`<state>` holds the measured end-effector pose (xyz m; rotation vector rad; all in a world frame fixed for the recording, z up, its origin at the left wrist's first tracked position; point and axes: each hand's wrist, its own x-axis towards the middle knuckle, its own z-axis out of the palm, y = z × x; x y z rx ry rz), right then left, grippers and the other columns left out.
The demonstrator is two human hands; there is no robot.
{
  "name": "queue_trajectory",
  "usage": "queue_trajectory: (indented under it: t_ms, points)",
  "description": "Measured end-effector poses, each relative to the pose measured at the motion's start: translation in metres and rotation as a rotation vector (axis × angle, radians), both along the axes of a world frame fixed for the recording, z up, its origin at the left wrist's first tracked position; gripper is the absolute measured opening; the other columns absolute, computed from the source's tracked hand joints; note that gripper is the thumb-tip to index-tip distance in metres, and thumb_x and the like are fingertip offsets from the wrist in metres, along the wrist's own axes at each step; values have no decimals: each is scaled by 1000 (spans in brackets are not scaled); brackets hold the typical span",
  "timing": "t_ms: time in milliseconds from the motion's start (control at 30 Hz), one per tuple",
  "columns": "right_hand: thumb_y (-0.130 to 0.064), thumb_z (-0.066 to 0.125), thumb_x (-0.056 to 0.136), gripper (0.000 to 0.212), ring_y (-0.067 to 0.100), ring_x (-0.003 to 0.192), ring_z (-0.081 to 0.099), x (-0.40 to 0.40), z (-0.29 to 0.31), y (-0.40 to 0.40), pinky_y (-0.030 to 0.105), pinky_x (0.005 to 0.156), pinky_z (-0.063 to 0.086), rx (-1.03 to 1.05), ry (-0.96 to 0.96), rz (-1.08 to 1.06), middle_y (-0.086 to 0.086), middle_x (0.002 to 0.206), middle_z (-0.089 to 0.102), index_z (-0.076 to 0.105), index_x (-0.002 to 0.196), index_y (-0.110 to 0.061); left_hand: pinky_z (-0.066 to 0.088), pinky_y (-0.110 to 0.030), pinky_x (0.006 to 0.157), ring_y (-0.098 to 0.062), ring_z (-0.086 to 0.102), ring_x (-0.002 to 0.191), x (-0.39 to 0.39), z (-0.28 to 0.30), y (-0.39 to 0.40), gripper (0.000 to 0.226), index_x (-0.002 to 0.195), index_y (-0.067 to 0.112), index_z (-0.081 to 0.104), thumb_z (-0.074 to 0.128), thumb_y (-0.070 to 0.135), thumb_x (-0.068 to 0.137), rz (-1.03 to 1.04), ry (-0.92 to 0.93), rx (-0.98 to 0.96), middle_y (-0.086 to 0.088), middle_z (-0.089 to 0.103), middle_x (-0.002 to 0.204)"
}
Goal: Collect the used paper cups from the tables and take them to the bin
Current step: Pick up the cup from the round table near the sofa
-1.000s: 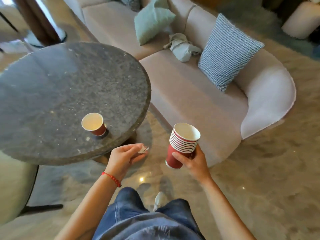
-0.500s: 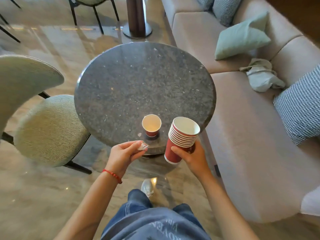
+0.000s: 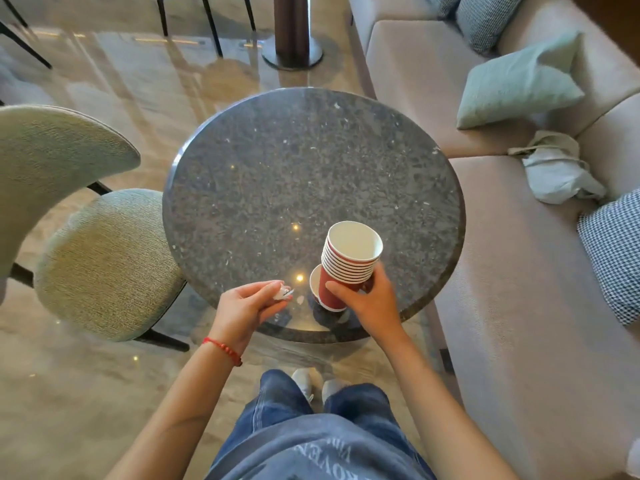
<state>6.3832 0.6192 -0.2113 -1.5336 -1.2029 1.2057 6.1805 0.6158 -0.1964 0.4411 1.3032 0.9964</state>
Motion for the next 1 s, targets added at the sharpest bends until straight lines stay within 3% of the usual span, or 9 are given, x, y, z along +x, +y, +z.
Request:
queue_trajectory:
  t_ms: [133, 233, 467, 600, 700, 833, 1000]
  points:
    - [-46, 80, 57, 56, -16, 99, 54, -5, -7, 13, 7, 78, 46, 2, -48, 31, -30, 105, 56, 47, 102, -47, 55, -18, 60, -19, 72, 75, 0, -4, 5, 8, 84, 1, 69, 62, 4, 83, 52, -2, -11, -12, 74, 77]
    - [-41, 83, 59, 56, -21, 97, 51, -5, -13, 20, 0, 74, 42, 8, -86, 36, -31, 103, 55, 46, 100, -47, 55, -18, 60, -18, 72, 75, 1, -5, 5, 8, 82, 3, 70, 63, 5, 81, 89, -5, -25, -12, 74, 77]
    - [-57, 77, 52, 62, -20, 96, 48, -3, -27, 26, -1, 70, 39, -42, -167, 104, -36, 103, 46, 40, 102, -53, 55, -18, 60, -19, 72, 75, 3, -10, 5, 9, 80, 4, 71, 62, 4, 83, 141, 16, -69, -11, 75, 77]
    - [-45, 83, 57, 73, 3, 105, 51, -3, -37, 25, 10, 81, 39, -80, -161, 138, -17, 113, 53, 38, 115, -44, 55, -19, 61, -19, 72, 76, 2, -12, 4, 8, 81, 3, 70, 62, 3, 83, 172, 15, -73, -11, 75, 77]
    - [-40, 85, 57, 77, 8, 109, 51, -2, -43, 25, 18, 84, 42, -100, -172, 150, -10, 118, 53, 39, 120, -39, 55, -18, 61, -19, 72, 77, 2, -13, 3, 8, 82, 4, 70, 62, 4, 82, 184, 21, -82, -10, 75, 78]
    - [-31, 88, 56, 78, -2, 105, 47, 1, -52, 23, 5, 78, 37, -109, -164, 164, -22, 113, 50, 36, 110, -52, 55, -18, 59, -17, 72, 73, 2, -12, 3, 9, 82, 2, 69, 60, 1, 83, 204, 17, -90, -9, 74, 75]
    - [-31, 91, 52, 90, -3, 104, 49, -1, -63, 20, 3, 79, 34, -141, -168, 192, -29, 112, 46, 30, 113, -57, 55, -17, 59, -15, 71, 69, 1, -8, 4, 9, 82, 1, 68, 59, -1, 84, 231, 15, -90, -7, 74, 71]
